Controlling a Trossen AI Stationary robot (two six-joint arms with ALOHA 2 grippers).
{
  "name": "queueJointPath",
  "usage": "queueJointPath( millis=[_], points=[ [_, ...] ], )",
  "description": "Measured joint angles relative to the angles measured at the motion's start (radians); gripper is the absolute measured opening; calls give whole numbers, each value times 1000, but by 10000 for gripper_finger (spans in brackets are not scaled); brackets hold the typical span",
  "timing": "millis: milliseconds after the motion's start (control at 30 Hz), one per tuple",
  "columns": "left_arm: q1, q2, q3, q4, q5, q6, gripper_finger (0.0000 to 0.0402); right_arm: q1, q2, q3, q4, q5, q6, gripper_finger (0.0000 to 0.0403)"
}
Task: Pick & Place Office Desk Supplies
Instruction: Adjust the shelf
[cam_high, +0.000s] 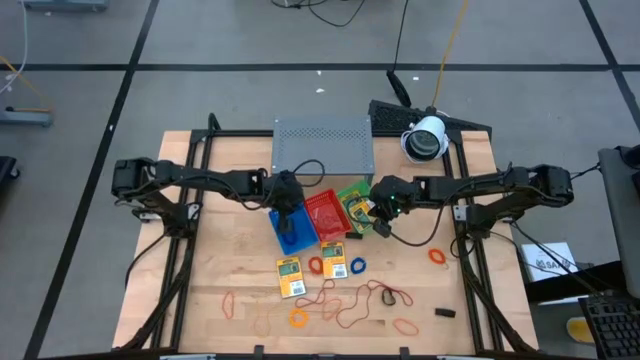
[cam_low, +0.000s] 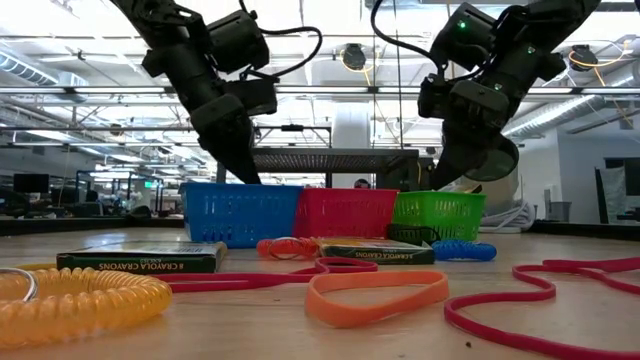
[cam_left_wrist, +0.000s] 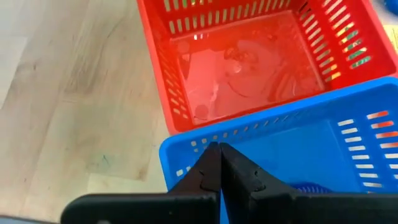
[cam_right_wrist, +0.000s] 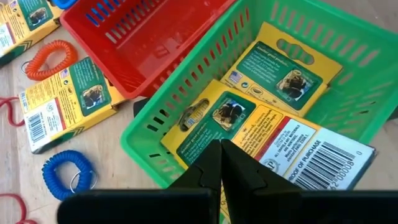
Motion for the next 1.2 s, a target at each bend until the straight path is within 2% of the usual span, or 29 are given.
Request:
queueJointPath(
  millis=[267, 433, 733, 967, 1200],
  points=[
    [0, 0, 0, -36, 0, -21, 1, 1, 5, 0, -47, -1, 37, 0],
    [0, 0, 0, -34, -1, -21, 1, 20, 61, 0, -7, -10, 36, 0],
    [2, 0, 0, -30, -20, -15, 0, 4, 201, 3, 149, -166, -34, 0],
    [16, -1, 0, -18, -36, -5, 0, 9, 188, 5, 144, -174, -13, 0],
    [22, -1, 1, -5, -36, 25, 0, 36, 188, 5, 243, -192, 1, 0]
  ],
)
